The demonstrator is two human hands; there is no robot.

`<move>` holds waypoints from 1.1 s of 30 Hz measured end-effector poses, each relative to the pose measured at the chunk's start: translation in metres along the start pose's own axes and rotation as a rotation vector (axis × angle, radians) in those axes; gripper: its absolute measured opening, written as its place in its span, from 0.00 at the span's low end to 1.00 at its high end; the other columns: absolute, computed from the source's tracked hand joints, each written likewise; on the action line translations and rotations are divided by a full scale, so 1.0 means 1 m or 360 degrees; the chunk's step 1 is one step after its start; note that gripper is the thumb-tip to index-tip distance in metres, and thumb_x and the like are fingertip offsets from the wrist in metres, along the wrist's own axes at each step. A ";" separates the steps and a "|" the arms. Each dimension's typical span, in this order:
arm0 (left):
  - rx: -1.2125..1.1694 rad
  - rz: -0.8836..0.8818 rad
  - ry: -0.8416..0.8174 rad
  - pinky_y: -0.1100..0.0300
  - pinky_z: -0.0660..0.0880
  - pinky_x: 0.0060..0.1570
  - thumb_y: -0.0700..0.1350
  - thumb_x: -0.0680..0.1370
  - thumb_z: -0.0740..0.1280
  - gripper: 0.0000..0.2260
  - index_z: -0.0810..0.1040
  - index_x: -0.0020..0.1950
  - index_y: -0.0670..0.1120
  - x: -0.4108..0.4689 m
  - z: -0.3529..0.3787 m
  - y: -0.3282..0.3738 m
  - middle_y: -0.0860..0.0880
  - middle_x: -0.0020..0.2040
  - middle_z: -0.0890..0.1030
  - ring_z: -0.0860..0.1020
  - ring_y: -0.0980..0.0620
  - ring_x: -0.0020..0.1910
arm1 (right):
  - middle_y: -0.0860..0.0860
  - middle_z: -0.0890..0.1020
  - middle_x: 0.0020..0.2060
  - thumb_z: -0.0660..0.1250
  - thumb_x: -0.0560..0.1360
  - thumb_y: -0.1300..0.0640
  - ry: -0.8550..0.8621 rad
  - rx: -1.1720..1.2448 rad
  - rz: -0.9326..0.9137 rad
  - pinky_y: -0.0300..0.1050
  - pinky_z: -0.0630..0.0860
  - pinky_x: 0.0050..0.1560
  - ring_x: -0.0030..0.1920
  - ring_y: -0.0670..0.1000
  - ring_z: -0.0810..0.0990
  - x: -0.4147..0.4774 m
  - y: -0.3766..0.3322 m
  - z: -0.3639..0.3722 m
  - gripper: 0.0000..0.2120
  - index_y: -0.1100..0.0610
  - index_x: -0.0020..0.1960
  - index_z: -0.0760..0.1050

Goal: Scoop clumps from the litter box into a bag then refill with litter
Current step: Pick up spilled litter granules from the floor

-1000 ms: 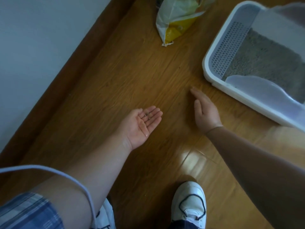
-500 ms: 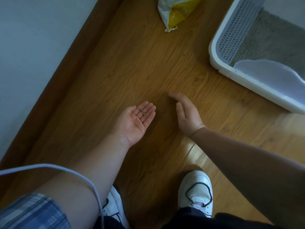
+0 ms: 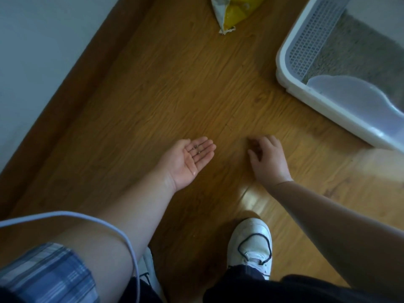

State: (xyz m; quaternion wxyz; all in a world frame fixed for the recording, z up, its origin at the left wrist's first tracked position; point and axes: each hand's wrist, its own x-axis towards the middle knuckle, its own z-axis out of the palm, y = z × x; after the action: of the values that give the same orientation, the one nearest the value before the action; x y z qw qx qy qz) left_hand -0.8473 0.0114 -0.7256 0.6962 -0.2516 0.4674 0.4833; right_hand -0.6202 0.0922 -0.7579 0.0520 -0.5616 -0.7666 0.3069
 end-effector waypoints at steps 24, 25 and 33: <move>-0.0030 -0.0004 0.0027 0.50 0.77 0.57 0.46 0.86 0.51 0.18 0.75 0.62 0.35 0.021 0.024 -0.010 0.37 0.61 0.79 0.79 0.42 0.58 | 0.57 0.80 0.50 0.64 0.79 0.62 -0.0366 -0.0443 -0.0809 0.54 0.77 0.53 0.52 0.60 0.79 0.077 -0.036 -0.001 0.08 0.59 0.55 0.80; -0.0020 -0.0006 0.0029 0.50 0.76 0.58 0.46 0.86 0.51 0.18 0.75 0.62 0.35 0.021 0.024 -0.010 0.37 0.61 0.79 0.79 0.42 0.58 | 0.57 0.80 0.49 0.64 0.79 0.62 -0.0365 -0.0476 -0.0807 0.54 0.78 0.51 0.51 0.60 0.79 0.077 -0.037 -0.001 0.07 0.59 0.54 0.80; -0.0021 0.0001 0.0065 0.50 0.77 0.57 0.46 0.86 0.51 0.19 0.75 0.63 0.35 0.023 0.019 -0.010 0.37 0.58 0.80 0.79 0.42 0.57 | 0.57 0.77 0.49 0.62 0.79 0.64 -0.0360 -0.0633 -0.0659 0.52 0.77 0.47 0.52 0.60 0.77 0.075 -0.046 0.005 0.08 0.59 0.56 0.76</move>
State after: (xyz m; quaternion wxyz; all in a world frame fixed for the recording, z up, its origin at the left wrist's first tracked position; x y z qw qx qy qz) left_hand -0.8280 0.0332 -0.7391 0.6846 -0.2660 0.4784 0.4813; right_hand -0.6878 0.1489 -0.7577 -0.0833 -0.3548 -0.9107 0.1943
